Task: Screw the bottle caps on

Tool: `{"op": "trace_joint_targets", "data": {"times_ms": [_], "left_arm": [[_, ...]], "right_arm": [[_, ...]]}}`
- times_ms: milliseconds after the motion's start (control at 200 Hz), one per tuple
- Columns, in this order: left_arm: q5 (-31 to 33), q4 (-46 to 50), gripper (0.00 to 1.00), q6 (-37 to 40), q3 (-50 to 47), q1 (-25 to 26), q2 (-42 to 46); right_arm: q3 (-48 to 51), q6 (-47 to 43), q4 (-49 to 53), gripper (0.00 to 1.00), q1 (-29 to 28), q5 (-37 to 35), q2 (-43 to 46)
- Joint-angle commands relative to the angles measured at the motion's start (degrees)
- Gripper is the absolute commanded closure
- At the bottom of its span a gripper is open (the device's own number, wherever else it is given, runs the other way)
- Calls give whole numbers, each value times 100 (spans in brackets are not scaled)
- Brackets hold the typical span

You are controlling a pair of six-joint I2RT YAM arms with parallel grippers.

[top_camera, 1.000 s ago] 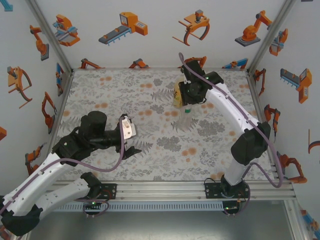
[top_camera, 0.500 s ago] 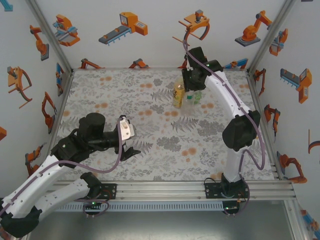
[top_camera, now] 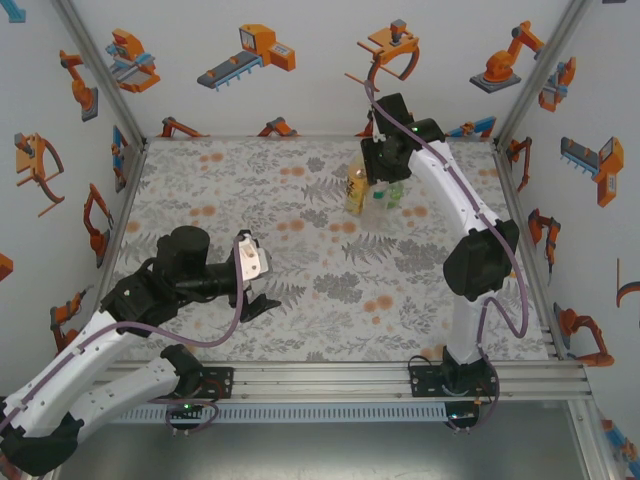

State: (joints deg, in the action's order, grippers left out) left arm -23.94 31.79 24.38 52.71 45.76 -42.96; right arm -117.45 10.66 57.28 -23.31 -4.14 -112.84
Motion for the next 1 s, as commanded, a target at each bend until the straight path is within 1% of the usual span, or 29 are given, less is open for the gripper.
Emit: {"op": "trace_joint_targets", "data": {"times_ms": [0, 100, 195, 275, 300, 320, 340, 376, 416, 431, 446, 591, 711, 821, 921, 996], "left_arm": [[3, 88, 12, -10, 37, 21, -21], [38, 77, 12, 30, 31, 21, -48], [249, 25, 12, -29, 38, 21, -151], [492, -81, 9, -112, 22, 21, -236], [586, -147, 5, -141, 7, 17, -255], [666, -200, 0, -169, -25, 21, -280], [749, -268, 3, -197, -59, 15, -298], [891, -391, 3, -229, -122, 13, -338], [1042, -478, 3, -237, -170, 13, -410], [1081, -500, 3, -233, -185, 12, -448], [1128, -527, 3, -232, -194, 6, -488], [1686, -916, 3, -351, -297, -70, -887], [1953, -1370, 3, -544, -452, -400, -1182], [2163, -1747, 3, -838, -580, -955, -1404], [2893, -2188, 3, -1073, -812, -1390, -1585], [3204, -2582, 3, -1221, -1048, -1749, -1694]], "right_arm": [[-293, 64, 281, 47, 25, 5, 49], [-365, 60, 341, 44, 20, 19, 157], [-408, 39, 394, 43, 29, 14, 295], [-385, 5, 432, 37, 23, -80, 462], [-359, -14, 433, 35, 27, -128, 524], [-334, -26, 429, 32, 26, -170, 577], [-295, -45, 427, 29, 28, -226, 637], [-219, -74, 425, 22, 24, -337, 732], [-130, -118, 416, 10, 32, -467, 839], [-89, -131, 416, 3, 32, -511, 885], [-49, -147, 415, 1, 29, -552, 917], [575, -219, 279, 1, 149, -897, 1380], [1551, -209, -267, 1, 442, -926, 1905], [2819, -226, -1158, 1, 806, -1084, 2470], [4126, -275, -2235, 1, 1199, -1145, 3015], [5188, -381, -3293, 1, 1521, -852, 3421]]}}
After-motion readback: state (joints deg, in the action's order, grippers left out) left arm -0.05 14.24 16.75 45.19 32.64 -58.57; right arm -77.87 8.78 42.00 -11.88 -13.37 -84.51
